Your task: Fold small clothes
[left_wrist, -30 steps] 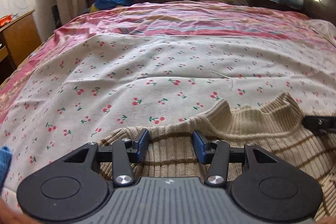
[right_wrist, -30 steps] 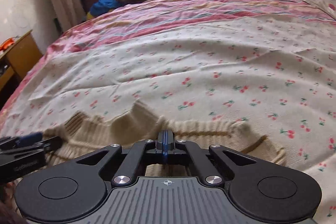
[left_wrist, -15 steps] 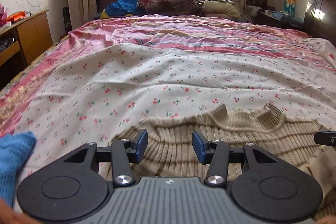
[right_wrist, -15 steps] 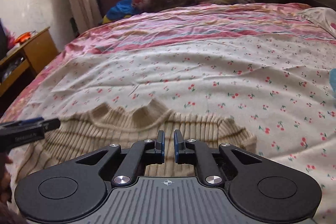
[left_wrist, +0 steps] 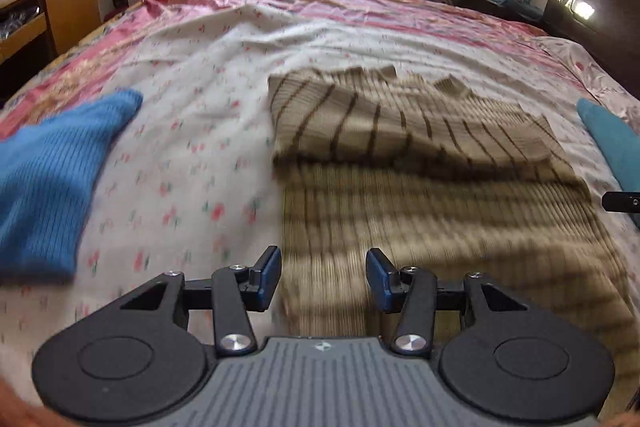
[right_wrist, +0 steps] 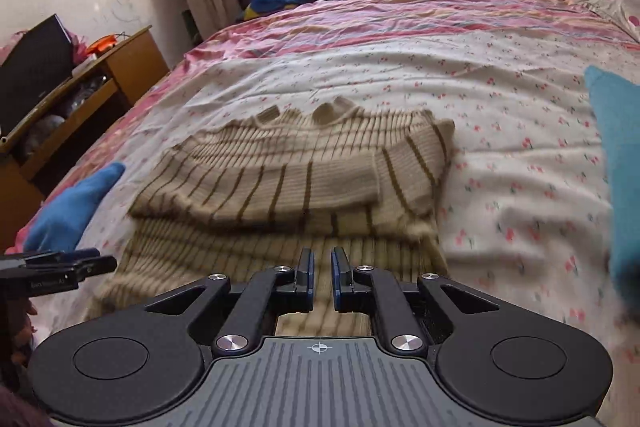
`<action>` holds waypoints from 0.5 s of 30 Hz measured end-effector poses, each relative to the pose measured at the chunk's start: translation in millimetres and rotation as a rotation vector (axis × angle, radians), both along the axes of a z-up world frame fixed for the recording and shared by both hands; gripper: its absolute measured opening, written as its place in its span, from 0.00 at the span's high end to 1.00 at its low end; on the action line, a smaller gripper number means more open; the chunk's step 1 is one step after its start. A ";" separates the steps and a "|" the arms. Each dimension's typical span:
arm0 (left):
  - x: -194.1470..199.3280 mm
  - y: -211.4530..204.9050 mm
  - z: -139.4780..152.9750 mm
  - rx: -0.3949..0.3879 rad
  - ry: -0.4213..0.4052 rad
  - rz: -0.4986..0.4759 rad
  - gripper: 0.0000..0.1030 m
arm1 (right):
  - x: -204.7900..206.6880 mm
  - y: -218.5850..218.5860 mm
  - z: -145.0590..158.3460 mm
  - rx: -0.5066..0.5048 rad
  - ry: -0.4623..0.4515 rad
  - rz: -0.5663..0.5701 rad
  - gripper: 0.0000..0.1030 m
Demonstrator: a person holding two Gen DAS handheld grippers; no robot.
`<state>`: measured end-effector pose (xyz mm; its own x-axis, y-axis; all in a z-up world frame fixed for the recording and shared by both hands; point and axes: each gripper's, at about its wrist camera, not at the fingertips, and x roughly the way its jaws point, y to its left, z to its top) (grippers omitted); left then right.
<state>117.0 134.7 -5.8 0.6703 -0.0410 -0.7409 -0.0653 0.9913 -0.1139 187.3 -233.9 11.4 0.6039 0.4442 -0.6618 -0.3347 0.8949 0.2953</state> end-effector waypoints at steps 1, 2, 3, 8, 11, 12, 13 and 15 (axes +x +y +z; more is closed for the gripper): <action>-12.2 0.0 -1.2 -0.010 0.010 0.002 0.49 | -9.8 -3.9 -1.4 0.002 0.012 -0.002 0.89; -23.2 -0.9 -2.4 -0.017 0.020 0.004 0.49 | -19.3 -8.0 -3.2 0.003 0.025 -0.005 0.89; -33.6 -1.2 -3.5 -0.027 0.032 0.006 0.49 | -28.0 -12.2 -5.1 0.000 0.039 -0.008 0.88; -78.5 -7.4 -13.4 -0.079 0.104 0.001 0.49 | -75.8 -36.3 -15.1 -0.002 0.107 -0.030 0.88; -92.8 -11.1 -22.9 -0.118 0.151 0.000 0.49 | -97.9 -47.0 -20.7 -0.007 0.156 -0.032 0.88; -95.2 -12.7 -25.4 -0.125 0.159 -0.003 0.49 | -103.7 -49.6 -23.0 -0.009 0.174 -0.033 0.87; -96.0 -14.6 -26.7 -0.123 0.163 -0.004 0.49 | -108.8 -52.0 -25.2 -0.006 0.190 -0.037 0.86; -94.6 -19.2 -27.4 -0.108 0.176 -0.013 0.49 | -119.2 -55.6 -29.7 -0.004 0.216 -0.037 0.86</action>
<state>22.5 115.4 -33.2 0.5294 -0.1343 -0.8377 -0.0812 0.9748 -0.2076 68.0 -289.5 -18.3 0.4638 0.4216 -0.7792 -0.2309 0.9066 0.3531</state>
